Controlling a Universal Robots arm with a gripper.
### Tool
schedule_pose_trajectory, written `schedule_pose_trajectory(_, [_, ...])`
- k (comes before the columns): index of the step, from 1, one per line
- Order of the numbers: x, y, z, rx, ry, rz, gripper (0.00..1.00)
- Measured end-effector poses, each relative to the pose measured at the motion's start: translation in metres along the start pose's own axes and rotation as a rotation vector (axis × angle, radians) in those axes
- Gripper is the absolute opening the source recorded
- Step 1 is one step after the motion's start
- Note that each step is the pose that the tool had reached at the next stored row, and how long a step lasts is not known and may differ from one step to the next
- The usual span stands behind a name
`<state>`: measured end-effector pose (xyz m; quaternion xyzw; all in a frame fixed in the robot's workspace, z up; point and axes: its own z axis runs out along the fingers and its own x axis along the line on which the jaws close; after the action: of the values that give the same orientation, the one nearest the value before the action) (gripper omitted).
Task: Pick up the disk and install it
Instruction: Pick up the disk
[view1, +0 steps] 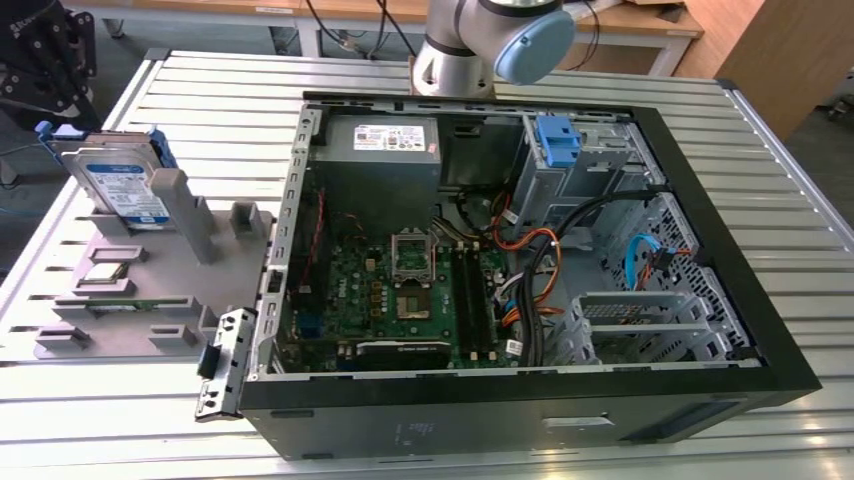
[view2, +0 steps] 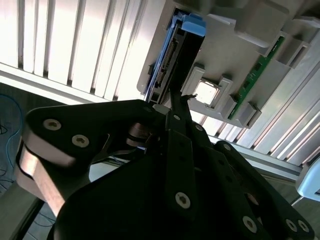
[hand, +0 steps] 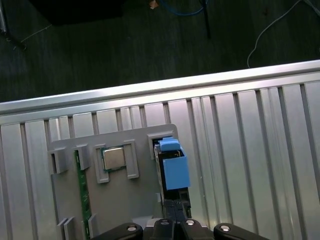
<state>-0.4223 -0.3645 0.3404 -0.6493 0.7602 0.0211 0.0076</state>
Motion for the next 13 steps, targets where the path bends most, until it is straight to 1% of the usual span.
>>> schedule_pose_trajectory(8, [0.0002,0.0000,0.0009,-0.0001,-0.0003,0.000,0.11])
schedule_pose_trajectory(13, [0.0002,-0.0001,0.0028,-0.0003,-0.0002,0.000,0.11])
